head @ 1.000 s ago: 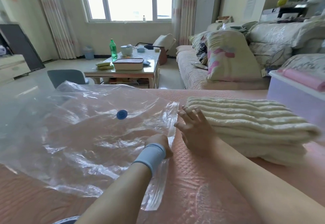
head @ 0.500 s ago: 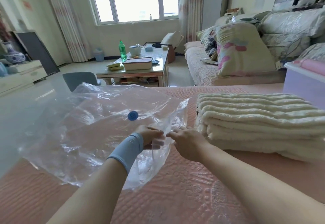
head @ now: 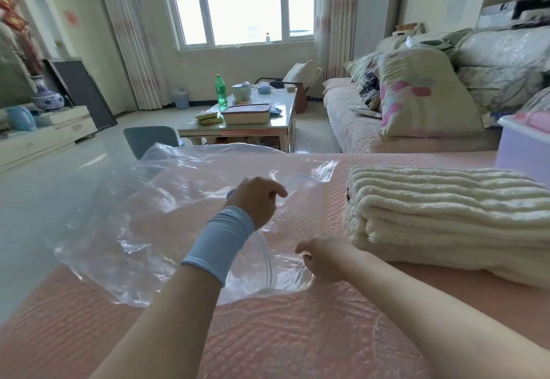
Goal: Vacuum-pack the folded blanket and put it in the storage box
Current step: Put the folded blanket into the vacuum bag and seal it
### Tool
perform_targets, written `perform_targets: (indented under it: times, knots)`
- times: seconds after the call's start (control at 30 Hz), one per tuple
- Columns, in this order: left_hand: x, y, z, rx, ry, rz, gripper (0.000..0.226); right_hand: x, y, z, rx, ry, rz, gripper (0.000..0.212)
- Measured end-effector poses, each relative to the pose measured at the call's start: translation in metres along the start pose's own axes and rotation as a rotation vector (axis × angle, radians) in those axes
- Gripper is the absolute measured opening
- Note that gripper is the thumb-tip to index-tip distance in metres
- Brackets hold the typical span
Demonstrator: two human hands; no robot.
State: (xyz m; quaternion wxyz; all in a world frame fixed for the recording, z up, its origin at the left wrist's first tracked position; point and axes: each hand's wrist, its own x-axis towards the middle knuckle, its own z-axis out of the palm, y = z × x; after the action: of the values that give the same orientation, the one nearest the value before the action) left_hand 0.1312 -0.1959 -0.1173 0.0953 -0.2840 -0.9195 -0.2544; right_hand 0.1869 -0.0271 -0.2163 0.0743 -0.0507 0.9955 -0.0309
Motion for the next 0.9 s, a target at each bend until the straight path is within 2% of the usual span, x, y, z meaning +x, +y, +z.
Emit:
perform_targets:
  times: [0.07,0.13,0.2,0.27,0.3,0.33,0.4,0.43,0.47,0.5,0.53,0.6,0.67,0.7,0.73,0.8,0.83,0.9]
  knots:
    - [0.000,0.011,-0.002,0.072,-0.073,0.053,0.028,0.003,0.000,0.002,-0.065,-0.007,-0.004,0.050]
    - [0.002,0.017,-0.011,0.120,-0.075,0.062,0.028,0.006,0.003,0.004,-0.130,-0.040,0.014,0.069]
    - [0.004,0.018,-0.027,0.159,-0.048,-0.006,0.040,0.008,0.006,0.006,-0.121,-0.114,0.060,0.094]
    - [0.006,0.014,-0.042,0.198,-0.099,-0.113,0.042,0.010,0.008,0.004,-0.027,-0.190,0.102,0.102]
    - [0.006,0.011,-0.047,0.229,-0.147,-0.167,0.040,0.010,0.007,0.002,0.050,-0.175,0.121,0.094]
    - [0.004,0.009,-0.049,0.262,-0.204,-0.218,0.037,0.010,0.006,-0.001,0.122,-0.071,0.133,0.076]
    - [-0.003,0.006,-0.046,0.291,-0.328,-0.280,0.037,0.013,0.002,-0.008,0.220,0.378,0.156,0.032]
    - [-0.006,0.002,-0.042,0.298,-0.365,-0.289,0.034,0.013,0.000,-0.013,0.209,0.613,0.166,0.021]
    - [-0.008,-0.002,-0.039,0.313,-0.374,-0.287,0.029,0.013,-0.003,-0.019,0.160,0.781,0.167,0.019]
    - [-0.011,-0.006,-0.039,0.321,-0.362,-0.281,0.023,0.014,-0.004,-0.023,0.095,0.855,0.167,0.027]
    - [-0.012,-0.010,-0.040,0.299,-0.340,-0.278,0.018,0.015,-0.005,-0.025,0.039,0.836,0.185,0.038]
    - [-0.017,-0.018,-0.047,0.196,-0.327,-0.292,0.009,0.017,-0.008,-0.026,0.013,0.641,0.270,0.053]
    - [-0.023,-0.023,-0.057,0.137,-0.347,-0.306,0.014,0.021,-0.008,-0.022,0.097,0.447,0.368,0.052]
    - [-0.026,-0.024,-0.061,0.145,-0.375,-0.317,0.015,0.022,-0.009,-0.020,0.166,0.409,0.381,0.046]
    - [-0.028,-0.025,-0.063,0.175,-0.415,-0.336,0.014,0.024,-0.011,-0.018,0.258,0.441,0.357,0.037]
    - [-0.030,-0.024,-0.064,0.402,-0.500,-0.330,0.012,0.027,-0.017,-0.016,0.482,0.614,0.243,0.019]
    - [-0.029,-0.019,-0.061,0.522,-0.519,-0.319,0.020,0.028,-0.019,-0.017,0.558,0.692,0.186,0.013]
    - [-0.023,-0.010,-0.054,0.532,-0.459,-0.280,0.047,0.030,-0.028,-0.021,0.622,0.789,0.058,0.007]
